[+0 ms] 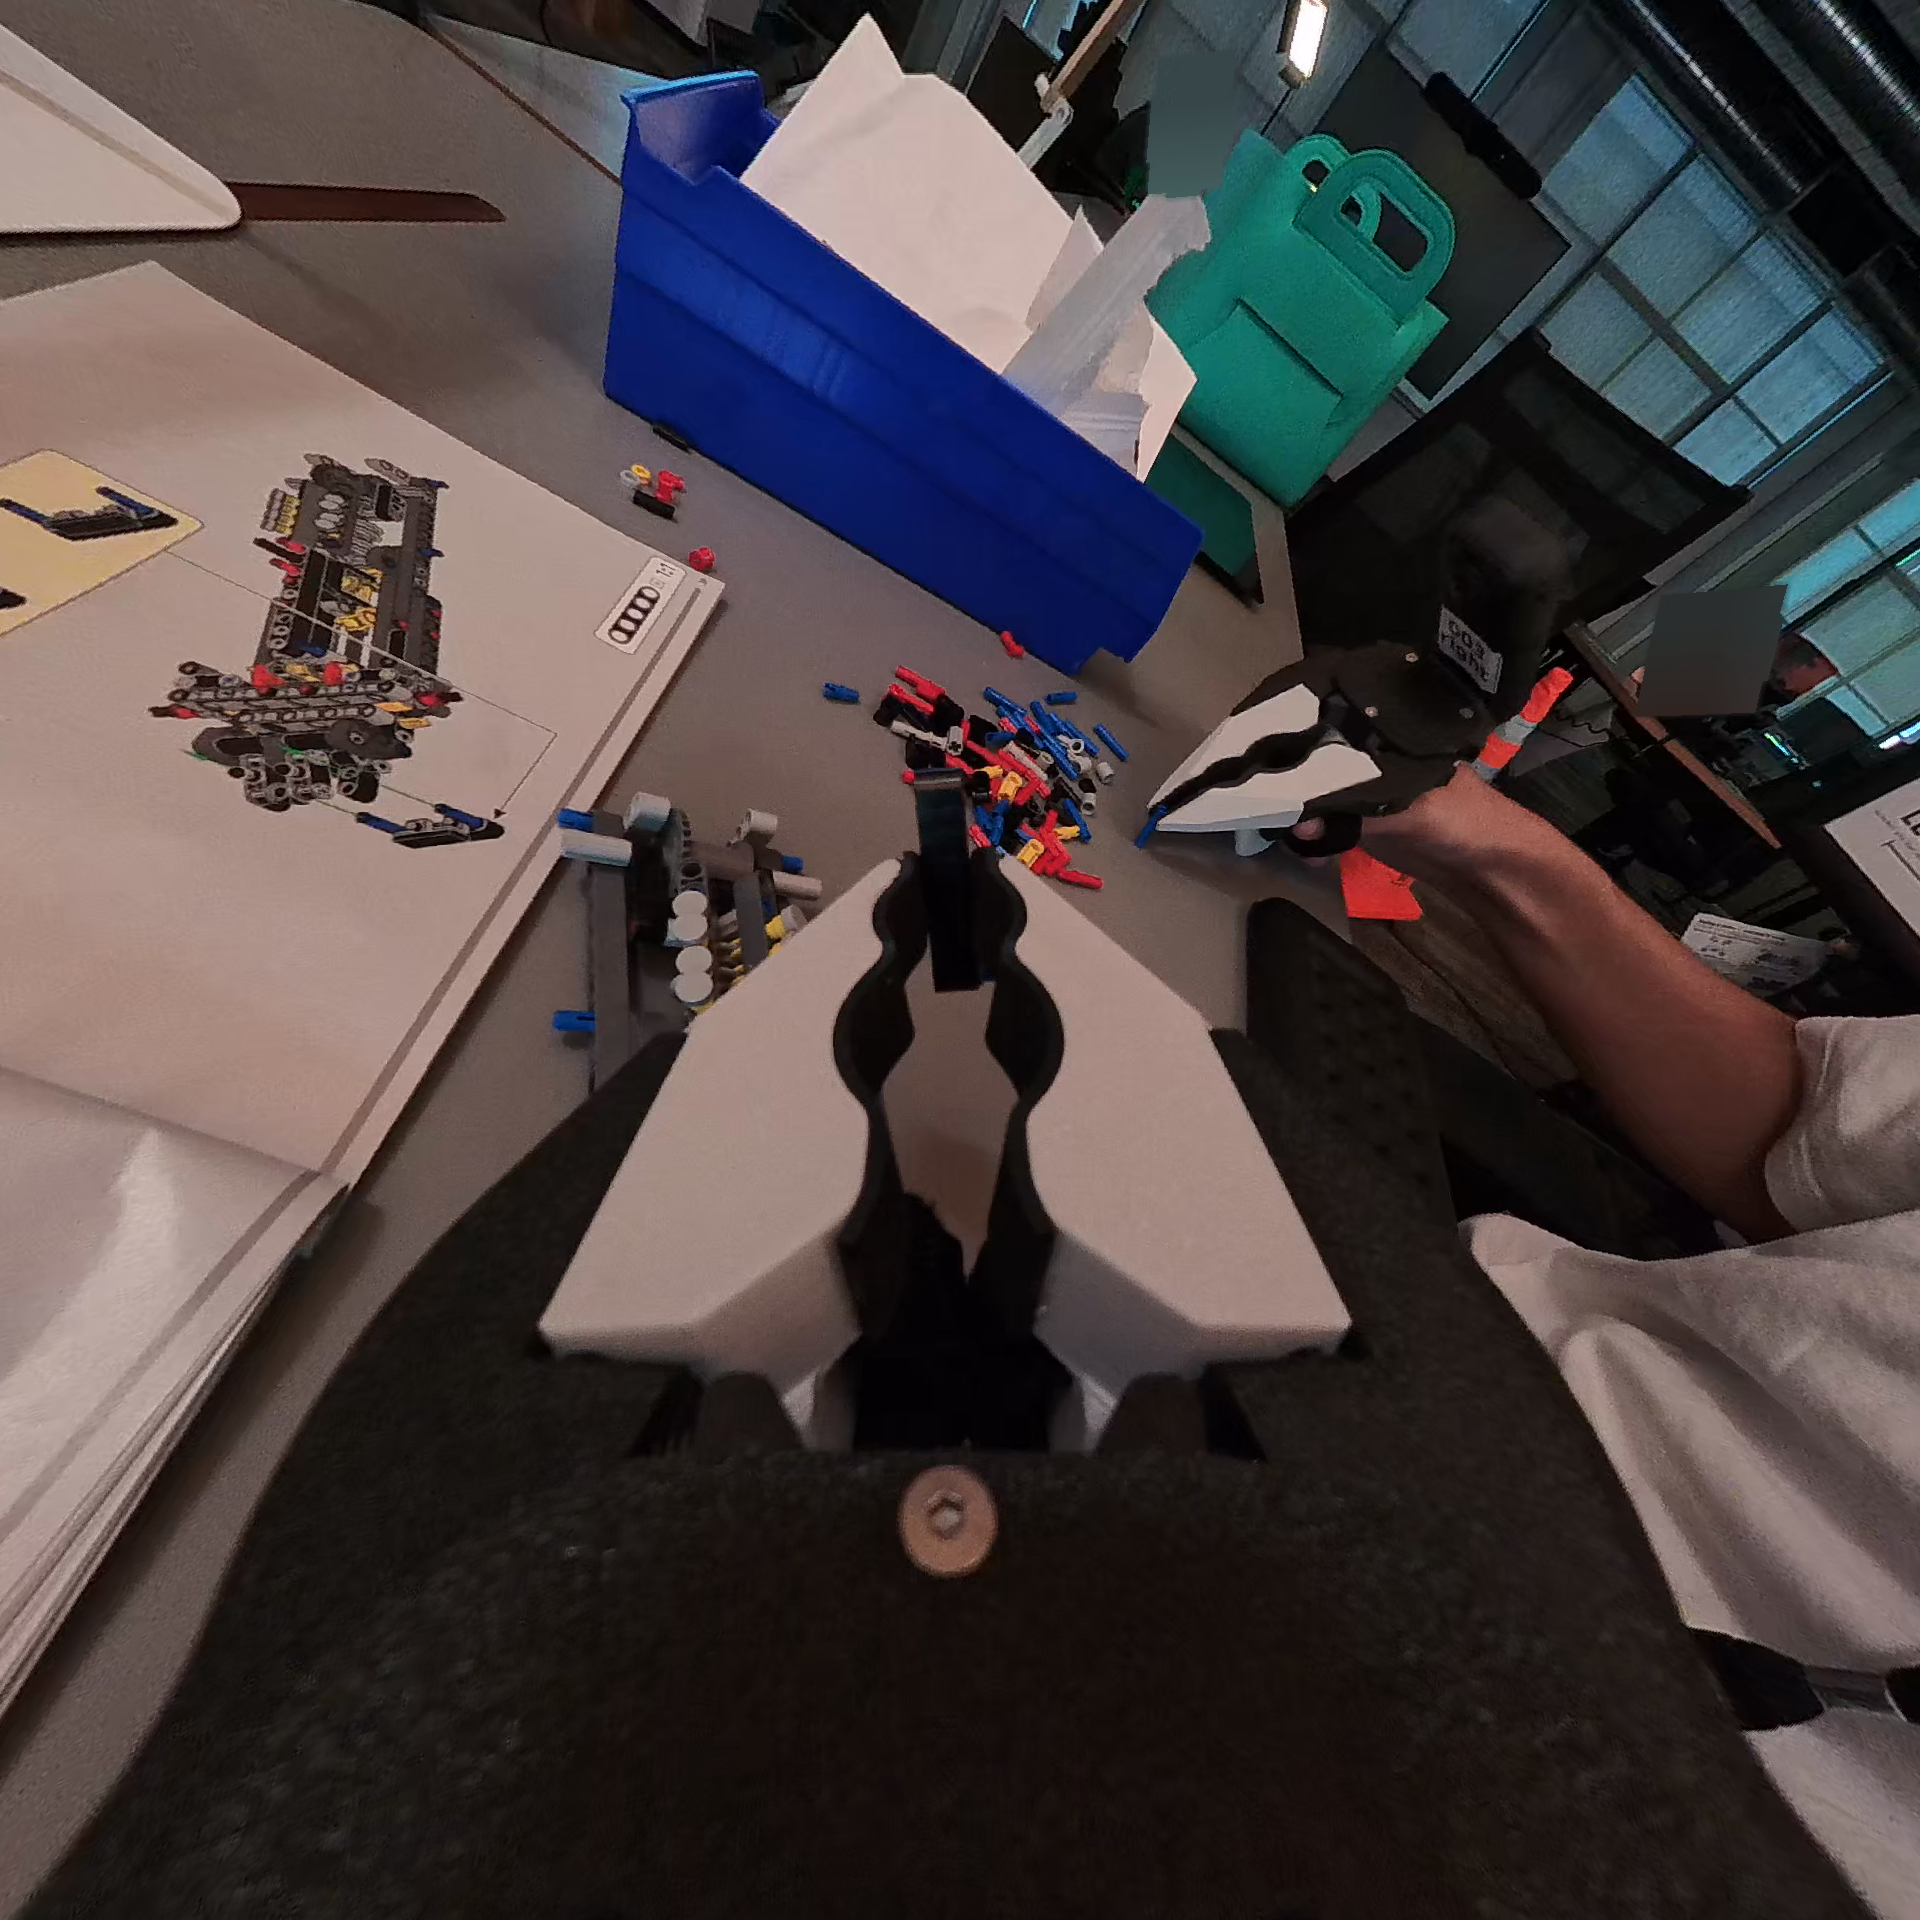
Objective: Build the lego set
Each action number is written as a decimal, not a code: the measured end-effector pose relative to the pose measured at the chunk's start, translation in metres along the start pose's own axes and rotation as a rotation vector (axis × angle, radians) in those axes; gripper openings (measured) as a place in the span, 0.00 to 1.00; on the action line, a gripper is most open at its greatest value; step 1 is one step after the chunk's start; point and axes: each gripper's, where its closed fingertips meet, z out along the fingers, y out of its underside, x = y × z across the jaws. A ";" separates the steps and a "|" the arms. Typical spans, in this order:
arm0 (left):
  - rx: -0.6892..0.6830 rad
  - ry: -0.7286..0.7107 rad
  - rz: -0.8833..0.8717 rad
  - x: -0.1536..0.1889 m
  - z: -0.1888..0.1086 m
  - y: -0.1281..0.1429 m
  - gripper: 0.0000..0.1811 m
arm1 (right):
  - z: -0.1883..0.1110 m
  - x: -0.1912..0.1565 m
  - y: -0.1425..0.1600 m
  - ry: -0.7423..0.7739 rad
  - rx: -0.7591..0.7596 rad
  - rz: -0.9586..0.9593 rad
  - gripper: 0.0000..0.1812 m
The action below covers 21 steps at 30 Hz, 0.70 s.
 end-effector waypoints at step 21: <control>-0.009 0.003 0.024 0.005 0.000 0.001 0.04 | -0.003 -0.001 0.010 0.047 -0.057 -0.082 0.05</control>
